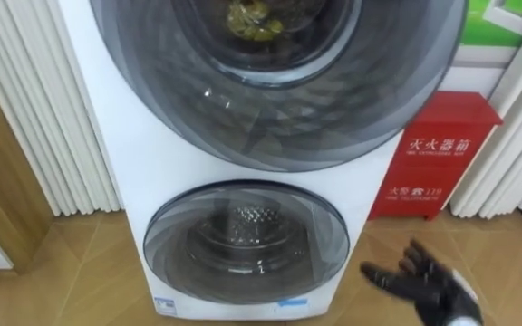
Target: Pick clothes from washing machine
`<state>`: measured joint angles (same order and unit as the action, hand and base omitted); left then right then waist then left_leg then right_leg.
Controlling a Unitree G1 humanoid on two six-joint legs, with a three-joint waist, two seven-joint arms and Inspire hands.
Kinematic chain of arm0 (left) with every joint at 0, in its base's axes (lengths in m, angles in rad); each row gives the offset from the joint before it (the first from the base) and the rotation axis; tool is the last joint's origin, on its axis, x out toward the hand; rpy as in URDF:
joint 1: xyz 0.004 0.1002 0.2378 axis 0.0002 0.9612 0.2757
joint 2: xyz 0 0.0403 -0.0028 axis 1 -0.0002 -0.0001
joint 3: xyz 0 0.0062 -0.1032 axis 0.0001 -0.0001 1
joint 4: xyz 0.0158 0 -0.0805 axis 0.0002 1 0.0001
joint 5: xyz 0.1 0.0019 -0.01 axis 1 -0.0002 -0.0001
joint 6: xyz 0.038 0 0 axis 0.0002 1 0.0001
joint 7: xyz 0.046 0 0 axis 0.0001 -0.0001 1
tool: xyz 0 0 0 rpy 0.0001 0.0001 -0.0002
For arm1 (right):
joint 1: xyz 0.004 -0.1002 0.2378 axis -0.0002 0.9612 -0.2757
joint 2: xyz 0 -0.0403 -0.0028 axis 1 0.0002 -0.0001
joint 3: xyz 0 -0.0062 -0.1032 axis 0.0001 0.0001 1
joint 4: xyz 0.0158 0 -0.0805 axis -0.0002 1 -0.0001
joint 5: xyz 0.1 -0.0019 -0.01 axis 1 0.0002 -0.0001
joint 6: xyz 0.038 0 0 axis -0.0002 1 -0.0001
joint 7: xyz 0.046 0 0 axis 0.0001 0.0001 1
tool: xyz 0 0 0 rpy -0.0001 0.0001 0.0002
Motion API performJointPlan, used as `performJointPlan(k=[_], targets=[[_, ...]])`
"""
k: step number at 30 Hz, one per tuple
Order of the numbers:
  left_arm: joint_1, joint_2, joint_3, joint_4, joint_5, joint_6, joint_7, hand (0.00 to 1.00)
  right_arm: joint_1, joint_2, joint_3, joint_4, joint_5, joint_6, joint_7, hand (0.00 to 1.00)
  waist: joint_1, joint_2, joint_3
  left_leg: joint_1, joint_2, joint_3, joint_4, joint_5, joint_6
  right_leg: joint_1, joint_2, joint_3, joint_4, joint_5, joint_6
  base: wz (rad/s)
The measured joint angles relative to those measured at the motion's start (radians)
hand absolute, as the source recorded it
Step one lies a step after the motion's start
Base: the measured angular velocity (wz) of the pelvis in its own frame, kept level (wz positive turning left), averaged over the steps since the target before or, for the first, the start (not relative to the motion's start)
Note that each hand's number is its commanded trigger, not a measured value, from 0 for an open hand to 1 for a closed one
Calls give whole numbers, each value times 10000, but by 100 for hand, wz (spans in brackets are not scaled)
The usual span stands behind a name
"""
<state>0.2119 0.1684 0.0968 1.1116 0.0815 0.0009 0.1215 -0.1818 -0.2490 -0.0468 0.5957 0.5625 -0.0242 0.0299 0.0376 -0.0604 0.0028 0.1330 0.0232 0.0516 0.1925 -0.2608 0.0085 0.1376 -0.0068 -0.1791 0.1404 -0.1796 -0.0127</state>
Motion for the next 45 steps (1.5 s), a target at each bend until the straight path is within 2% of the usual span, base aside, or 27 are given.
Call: performJointPlan(k=[5,12,13,15,16,17,18,19,20,21,22,23,24,25,26,29,34,35,38,42,45], targets=[[30,136,-12,-35,325,404,-81,0,-863,-359,-125,-739,-59,3,-513,0,191,39,0,-12,-1,-30,-52,1,2,36,-9,-82,-21,5,9,2],[86,138,-8,-157,854,651,-160,0,-1551,-815,-129,-1079,-88,9,-754,0,253,-33,-33,26,3,-318,-158,12,15,28,9,-115,-7,4,8,8],[37,153,-9,-160,909,653,-159,0,-1600,-818,-128,-1079,-195,9,-760,0,310,-48,-34,123,32,-458,-241,45,48,-11,34,-121,147,1,8,0],[13,185,-10,-165,1035,657,-152,0,-1611,-818,-127,-1083,-226,11,-824,0,411,-30,-20,266,225,-1158,-303,107,64,-502,97,-173,1065,-123,-10,-15],[3,261,19,-162,1166,640,-129,0,-1606,-787,-112,-1239,-283,75,-862,0,522,5,-4,275,386,-1803,-316,106,61,-1050,393,203,1094,-459,-68,-61],[-11,402,251,-149,1509,643,-95,0,-1632,-711,35,-1717,-406,263,-895,0,588,-239,-34,123,530,-1932,-294,56,-19,-1712,709,524,-44,299,-443,-68],[-23,404,351,-72,1735,655,-68,0,-1626,-747,134,-2014,-359,299,-942,0,546,-229,46,92,592,-1890,-270,-25,-174,-1878,704,218,-91,1261,-693,-25],[-24,383,373,81,1970,757,-46,0,-1551,-829,257,-2417,-220,300,-1157,0,181,-172,46,93,770,-1571,-344,-54,-605,-1786,741,-134,68,1393,-671,16],[-163,356,251,84,1959,851,-60,0,-1571,-966,254,-2596,-175,275,-1370,0,179,-159,39,152,843,-892,-461,43,-734,-1671,721,-102,86,1392,-669,30],[-226,360,187,72,1960,849,-57,0,-1595,-1023,248,-2673,-175,263,-1433,0,179,-166,44,139,881,-634,-537,97,-761,-1610,703,-67,79,1385,-660,14],[-340,355,138,65,1959,818,-37,0,-1708,-1065,261,-2768,-194,262,-1474,0,217,-170,45,88,895,-328,-621,194,-668,-1536,670,-2,93,1343,-600,14],[-373,357,60,56,1966,847,35,0,-1727,-1065,254,-2861,-204,463,-1638,0,244,-195,30,121,842,-236,-582,238,-583,-1523,648,-35,111,1316,-561,11],[-371,356,55,56,1971,884,50,0,-1728,-1068,228,-2863,-208,486,-1660,0,236,-204,37,116,814,-231,-591,232,-565,-1531,632,-36,110,1307,-546,0],[-347,356,55,42,1973,1049,54,0,-1730,-1089,214,-2909,-209,487,-1678,0,257,-253,33,96,667,-232,-586,244,-536,-1553,575,-42,98,1280,-502,-7],[-260,357,49,44,1980,1238,53,0,-1732,-1097,219,-2956,-223,491,-1680,0,254,-259,28,95,636,-231,-578,248,-529,-1554,540,-116,98,1278,-498,-9],[-152,371,40,7,2062,1468,52,0,-1741,-1125,220,-3018,-231,504,-1681,0,248,-257,11,34,474,-182,-564,303,-436,-1571,414,-152,103,1214,-406,3],[-94,370,-33,-113,2064,1512,-6,0,-1914,-1160,253,-3397,-498,802,-1582,0,240,-177,-34,-204,408,-35,-540,368,-319,-1824,393,-102,161,1158,-477,-1],[-62,371,-38,-136,2064,1514,-42,0,-1914,-1160,262,-3589,-730,844,-1568,0,242,-111,-72,-192,418,-23,-527,371,-315,-1833,394,-96,216,1141,-505,0],[80,378,-47,-371,2063,1481,-167,0,-1914,-1199,258,-4313,-973,876,-1426,0,221,-29,-122,-158,430,-26,-421,372,-320,-1852,369,-101,455,1027,-570,3],[203,378,-48,-386,2050,1377,-171,0,-1913,-1203,263,-4967,-961,857,-1108,0,222,-91,-126,7,470,-33,-406,382,-345,-1672,356,-153,486,951,-589,6],[252,378,-49,-388,2048,1358,-171,0,-1911,-1203,262,-5066,-960,808,-967,0,215,-246,-109,104,482,-47,-405,378,-355,-1533,364,-168,460,924,-581,9]])
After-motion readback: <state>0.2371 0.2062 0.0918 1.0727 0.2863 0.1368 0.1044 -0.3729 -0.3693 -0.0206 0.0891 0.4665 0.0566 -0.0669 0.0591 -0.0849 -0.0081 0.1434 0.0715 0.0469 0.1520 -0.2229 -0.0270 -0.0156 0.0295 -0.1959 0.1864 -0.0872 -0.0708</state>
